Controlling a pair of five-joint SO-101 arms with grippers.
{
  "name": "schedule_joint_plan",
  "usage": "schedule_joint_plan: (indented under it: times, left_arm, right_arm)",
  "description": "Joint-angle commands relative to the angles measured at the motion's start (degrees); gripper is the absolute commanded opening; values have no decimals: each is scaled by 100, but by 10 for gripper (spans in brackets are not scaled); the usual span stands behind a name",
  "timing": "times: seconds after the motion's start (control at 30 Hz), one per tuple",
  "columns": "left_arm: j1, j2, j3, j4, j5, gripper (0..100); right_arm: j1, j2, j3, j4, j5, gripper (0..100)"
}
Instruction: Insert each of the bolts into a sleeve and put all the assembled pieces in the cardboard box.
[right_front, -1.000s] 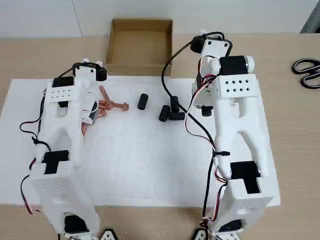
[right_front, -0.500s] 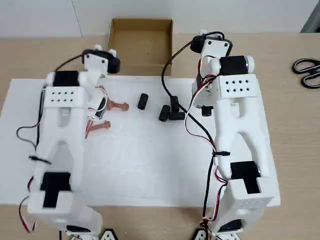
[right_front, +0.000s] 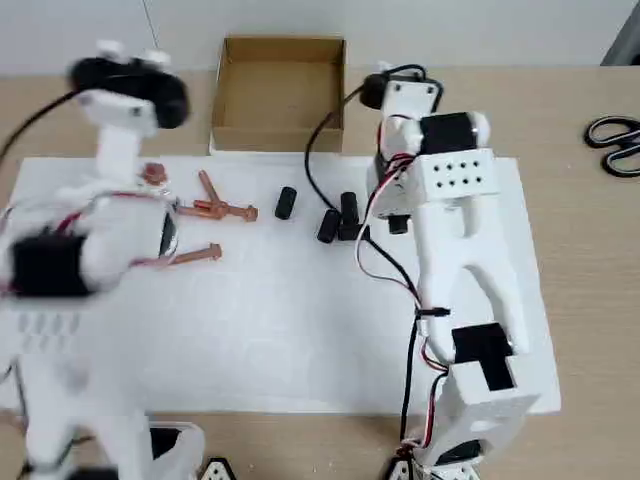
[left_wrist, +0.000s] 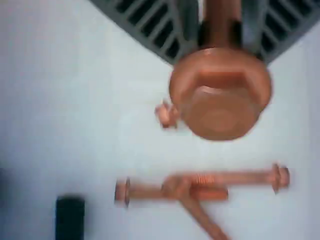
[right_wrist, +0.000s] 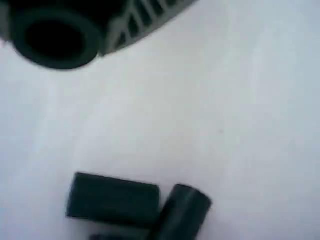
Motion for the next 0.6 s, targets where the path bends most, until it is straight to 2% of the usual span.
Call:
schedule_joint_plan:
  times: [0.0, 0.27, 0.43, 0.57]
  left_arm:
    - [53, -888, -154, -185, 440, 7]
    - [44, -1829, 1332, -1196, 668, 7]
    - [44, -2382, 2563, -2576, 1749, 7]
    - [44, -2796, 3503, -3640, 2040, 7]
  right_arm:
    - [-198, -945, -53, 84, 79, 3]
    - [-444, -2818, 185, -66, 79, 3]
    - [-435, -3389, 765, -145, 70, 4]
    - [-321, -3978, 1451, -866, 62, 4]
